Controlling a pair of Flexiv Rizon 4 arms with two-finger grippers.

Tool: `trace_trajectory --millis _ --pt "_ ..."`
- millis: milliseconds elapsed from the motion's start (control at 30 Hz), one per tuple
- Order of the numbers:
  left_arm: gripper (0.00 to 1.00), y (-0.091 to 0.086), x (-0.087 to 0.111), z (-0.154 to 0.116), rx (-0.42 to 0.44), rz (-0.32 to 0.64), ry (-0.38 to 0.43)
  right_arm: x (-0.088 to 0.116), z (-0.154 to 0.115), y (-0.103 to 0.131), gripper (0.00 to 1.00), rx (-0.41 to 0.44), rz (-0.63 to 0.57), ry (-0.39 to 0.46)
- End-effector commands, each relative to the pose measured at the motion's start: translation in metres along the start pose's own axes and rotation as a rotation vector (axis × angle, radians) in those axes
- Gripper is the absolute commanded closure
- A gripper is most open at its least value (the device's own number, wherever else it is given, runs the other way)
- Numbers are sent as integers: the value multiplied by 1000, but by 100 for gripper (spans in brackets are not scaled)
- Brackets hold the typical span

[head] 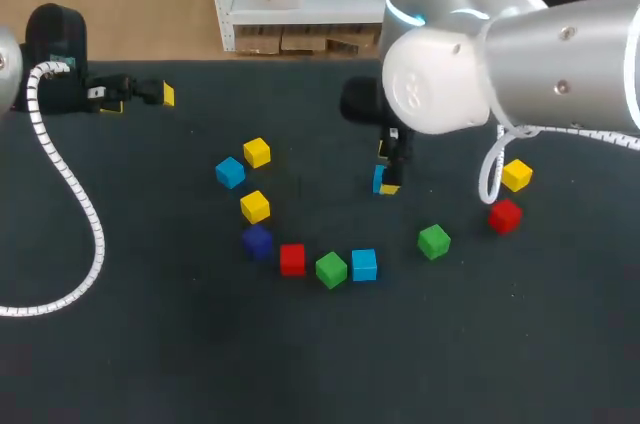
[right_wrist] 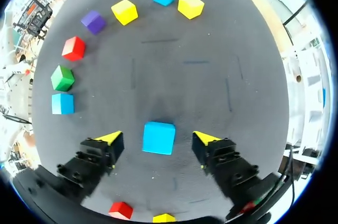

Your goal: Place the blue cubes, place green cubes on the blue cubes, place the yellow cubes on the green cubes, then place the red cubes on the yellow cubes, and place purple cube on the red cubes.

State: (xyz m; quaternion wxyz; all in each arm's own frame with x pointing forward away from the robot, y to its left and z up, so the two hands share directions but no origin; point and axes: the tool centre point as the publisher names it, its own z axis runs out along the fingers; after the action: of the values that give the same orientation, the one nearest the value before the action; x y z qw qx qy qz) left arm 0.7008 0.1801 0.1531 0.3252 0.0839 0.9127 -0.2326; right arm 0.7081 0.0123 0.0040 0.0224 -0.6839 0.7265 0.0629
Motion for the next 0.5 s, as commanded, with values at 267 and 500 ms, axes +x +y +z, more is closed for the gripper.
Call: trace_trajectory --millis 267,500 --pt "0 3 2 -1 16 3 -7 1 5 2 93 36 -34 32" --pt "0 3 2 -1 16 3 -7 3 6 5 100 43 -67 41"
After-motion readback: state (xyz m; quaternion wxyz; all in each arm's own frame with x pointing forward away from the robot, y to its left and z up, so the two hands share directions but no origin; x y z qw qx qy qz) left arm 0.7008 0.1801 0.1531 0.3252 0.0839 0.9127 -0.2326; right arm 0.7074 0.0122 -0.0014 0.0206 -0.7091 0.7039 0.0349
